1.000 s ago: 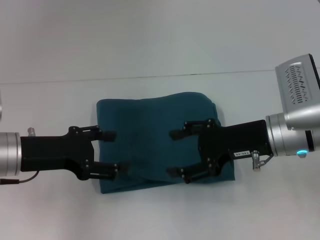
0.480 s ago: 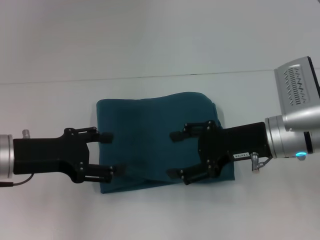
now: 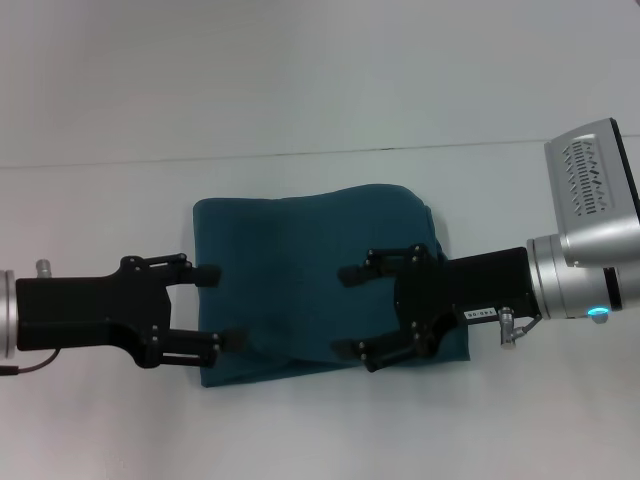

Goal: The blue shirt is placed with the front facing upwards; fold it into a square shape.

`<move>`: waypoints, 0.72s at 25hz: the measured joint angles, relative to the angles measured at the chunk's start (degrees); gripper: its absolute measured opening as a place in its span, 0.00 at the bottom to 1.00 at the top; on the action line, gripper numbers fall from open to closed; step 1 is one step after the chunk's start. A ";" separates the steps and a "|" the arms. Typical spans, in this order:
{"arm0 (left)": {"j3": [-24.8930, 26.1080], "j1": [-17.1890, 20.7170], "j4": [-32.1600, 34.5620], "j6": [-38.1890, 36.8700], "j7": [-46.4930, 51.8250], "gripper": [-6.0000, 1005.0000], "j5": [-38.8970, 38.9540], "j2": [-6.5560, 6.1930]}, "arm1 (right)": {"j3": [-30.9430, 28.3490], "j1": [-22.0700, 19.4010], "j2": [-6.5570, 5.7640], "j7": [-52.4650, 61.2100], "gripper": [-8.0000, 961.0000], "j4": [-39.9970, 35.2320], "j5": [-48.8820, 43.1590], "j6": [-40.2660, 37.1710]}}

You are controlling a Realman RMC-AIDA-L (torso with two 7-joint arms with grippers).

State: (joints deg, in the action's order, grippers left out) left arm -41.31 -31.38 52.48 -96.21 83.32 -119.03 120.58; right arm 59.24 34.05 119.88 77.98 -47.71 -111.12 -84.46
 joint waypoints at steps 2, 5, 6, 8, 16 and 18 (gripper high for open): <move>0.00 -0.06 0.00 -0.06 -0.04 0.87 0.00 0.00 | 0.00 0.00 0.00 -0.01 0.95 0.00 0.01 0.00; 0.00 -0.19 -0.01 -0.06 -0.08 0.87 0.00 0.00 | -0.05 -0.01 0.00 -0.02 0.95 0.00 0.03 0.11; 0.00 -0.23 -0.01 -0.06 -0.08 0.87 0.00 0.00 | -0.13 -0.02 0.00 -0.02 0.95 0.00 0.03 0.15; -0.15 -0.33 -0.04 -0.06 -0.09 0.87 0.00 0.00 | -0.20 -0.04 0.00 -0.02 0.95 0.00 0.03 0.17; -0.07 -0.34 -0.22 -0.04 -0.02 0.87 0.01 0.00 | -0.02 -0.13 0.00 -0.04 0.95 -0.02 0.03 0.18; -0.03 -0.27 -0.16 -0.03 0.02 0.87 0.02 0.00 | 0.00 -0.13 0.00 -0.04 0.95 -0.02 0.03 0.18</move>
State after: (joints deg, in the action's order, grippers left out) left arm -41.34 -31.65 52.32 -96.24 83.33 -119.01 120.58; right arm 59.24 33.92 119.88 77.94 -47.72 -111.09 -84.28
